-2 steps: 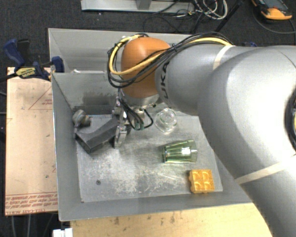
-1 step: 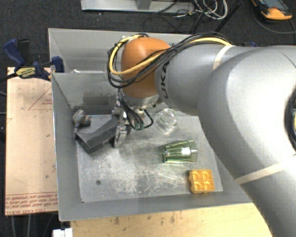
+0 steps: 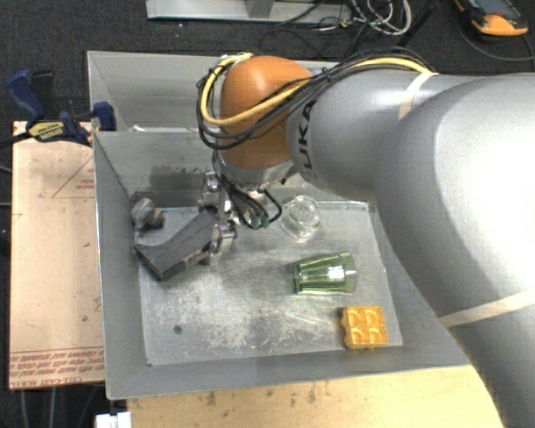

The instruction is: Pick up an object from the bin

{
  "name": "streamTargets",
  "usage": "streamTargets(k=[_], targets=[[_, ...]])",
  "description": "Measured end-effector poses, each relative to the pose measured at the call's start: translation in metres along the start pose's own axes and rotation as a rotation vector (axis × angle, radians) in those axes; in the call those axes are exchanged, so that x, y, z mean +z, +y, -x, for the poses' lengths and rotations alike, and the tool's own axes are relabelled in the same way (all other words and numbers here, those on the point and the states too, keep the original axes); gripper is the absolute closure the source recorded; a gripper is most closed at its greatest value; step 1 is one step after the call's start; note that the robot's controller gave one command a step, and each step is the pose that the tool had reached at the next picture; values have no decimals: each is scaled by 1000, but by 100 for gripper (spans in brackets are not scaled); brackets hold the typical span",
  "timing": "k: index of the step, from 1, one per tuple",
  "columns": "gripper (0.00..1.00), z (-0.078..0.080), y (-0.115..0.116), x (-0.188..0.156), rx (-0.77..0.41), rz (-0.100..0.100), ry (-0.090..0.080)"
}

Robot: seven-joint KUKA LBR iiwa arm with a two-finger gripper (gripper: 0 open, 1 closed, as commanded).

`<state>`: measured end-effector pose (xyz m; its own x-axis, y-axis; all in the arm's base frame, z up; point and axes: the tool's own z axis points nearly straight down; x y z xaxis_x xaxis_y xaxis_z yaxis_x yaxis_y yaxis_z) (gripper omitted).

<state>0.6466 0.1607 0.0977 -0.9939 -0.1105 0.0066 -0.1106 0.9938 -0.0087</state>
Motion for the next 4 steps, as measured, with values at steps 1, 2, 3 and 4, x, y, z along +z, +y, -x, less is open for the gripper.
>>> streamTargets(k=[1,2,3,4], targets=[[100,5,3,-53,-154,9,-12],[100,-3,7,-93,53,8,-3],[100,-3,7,-93,53,8,-3],[100,-15,-12,-183,-308,8,-7]])
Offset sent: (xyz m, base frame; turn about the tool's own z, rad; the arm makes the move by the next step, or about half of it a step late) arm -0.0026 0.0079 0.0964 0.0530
